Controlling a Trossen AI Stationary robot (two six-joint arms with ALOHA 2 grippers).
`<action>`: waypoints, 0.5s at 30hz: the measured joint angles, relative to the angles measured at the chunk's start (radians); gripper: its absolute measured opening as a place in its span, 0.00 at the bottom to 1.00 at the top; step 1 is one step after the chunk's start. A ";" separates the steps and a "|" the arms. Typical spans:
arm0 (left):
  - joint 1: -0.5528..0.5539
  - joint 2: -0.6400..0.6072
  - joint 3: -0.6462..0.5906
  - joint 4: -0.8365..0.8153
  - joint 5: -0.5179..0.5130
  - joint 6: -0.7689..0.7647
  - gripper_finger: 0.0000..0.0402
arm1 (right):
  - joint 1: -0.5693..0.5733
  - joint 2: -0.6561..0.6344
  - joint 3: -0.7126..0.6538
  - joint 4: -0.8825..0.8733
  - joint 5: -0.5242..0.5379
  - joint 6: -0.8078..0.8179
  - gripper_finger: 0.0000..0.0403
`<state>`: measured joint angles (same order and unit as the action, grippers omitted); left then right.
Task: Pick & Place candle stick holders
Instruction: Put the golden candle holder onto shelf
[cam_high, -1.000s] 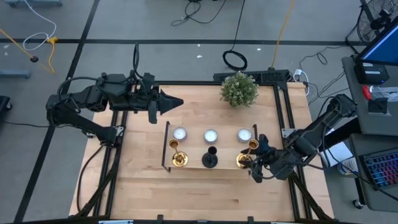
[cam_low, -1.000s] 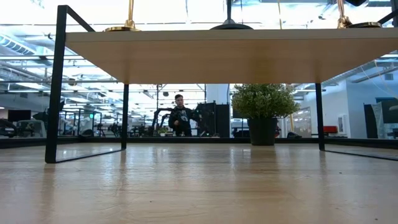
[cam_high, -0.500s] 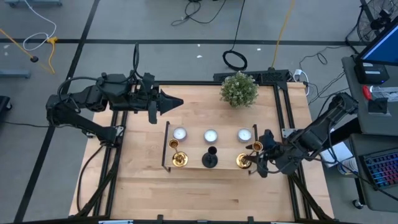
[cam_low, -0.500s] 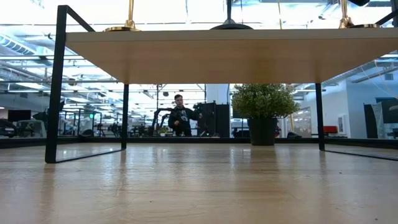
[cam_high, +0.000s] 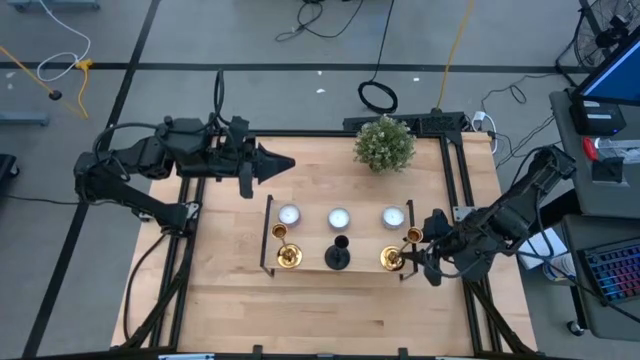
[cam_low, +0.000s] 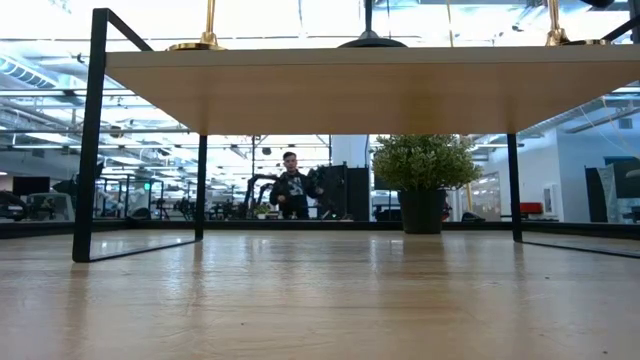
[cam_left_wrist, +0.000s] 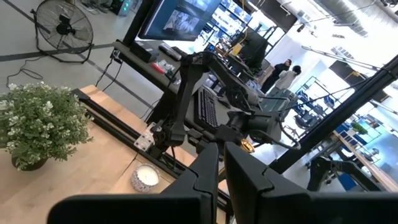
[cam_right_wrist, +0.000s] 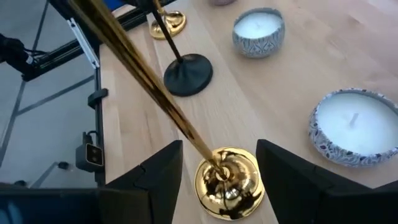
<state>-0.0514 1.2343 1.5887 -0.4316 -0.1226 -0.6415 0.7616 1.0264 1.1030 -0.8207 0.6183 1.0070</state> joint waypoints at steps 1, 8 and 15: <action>0.002 0.000 0.000 0.000 0.000 0.000 0.08 | 0.000 0.000 0.000 0.000 -0.016 0.002 0.50; 0.007 0.000 0.000 0.001 0.001 0.000 0.08 | 0.005 0.000 0.000 -0.150 -0.099 0.082 0.50; 0.007 0.000 0.000 0.000 0.001 0.000 0.08 | 0.016 -0.018 0.000 -0.296 -0.070 0.185 0.50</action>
<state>-0.0441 1.2343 1.5887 -0.4313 -0.1215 -0.6415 0.7773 1.0081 1.1030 -1.1169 0.5485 1.1922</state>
